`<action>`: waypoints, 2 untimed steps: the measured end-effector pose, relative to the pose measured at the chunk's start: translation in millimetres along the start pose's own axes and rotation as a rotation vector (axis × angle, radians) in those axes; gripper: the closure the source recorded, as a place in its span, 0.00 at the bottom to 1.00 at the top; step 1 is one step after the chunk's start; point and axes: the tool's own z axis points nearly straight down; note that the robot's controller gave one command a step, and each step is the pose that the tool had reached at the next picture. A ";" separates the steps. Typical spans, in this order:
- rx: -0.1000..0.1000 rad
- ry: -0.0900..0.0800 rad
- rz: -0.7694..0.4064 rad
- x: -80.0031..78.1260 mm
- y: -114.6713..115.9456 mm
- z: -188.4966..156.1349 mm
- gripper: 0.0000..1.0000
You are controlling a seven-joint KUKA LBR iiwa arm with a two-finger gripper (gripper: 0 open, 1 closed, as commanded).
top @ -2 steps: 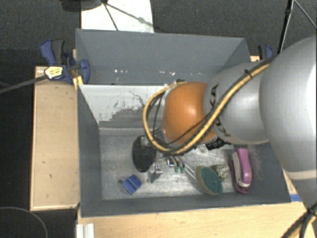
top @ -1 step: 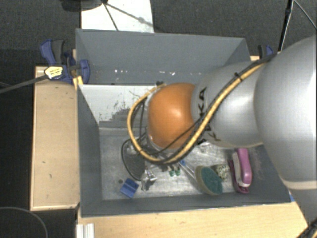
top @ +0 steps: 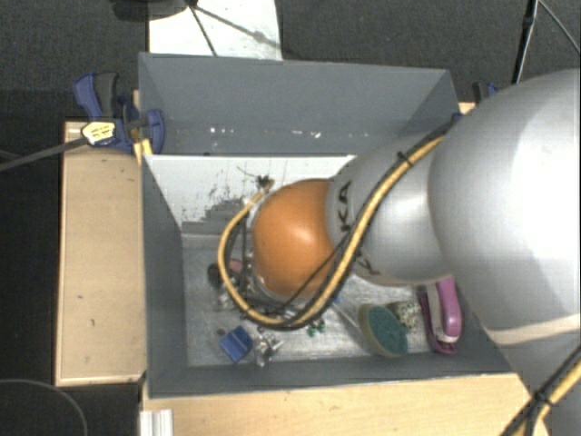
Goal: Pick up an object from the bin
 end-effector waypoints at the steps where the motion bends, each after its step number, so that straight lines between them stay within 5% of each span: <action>1: 0.000 0.000 0.009 0.2 -1.0 -0.7 1.00; 2: 0.002 -0.001 0.014 -7.1 9.8 -133.6 1.00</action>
Offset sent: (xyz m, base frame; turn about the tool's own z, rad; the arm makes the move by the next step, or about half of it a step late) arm 0.0000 0.0000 0.0000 0.0000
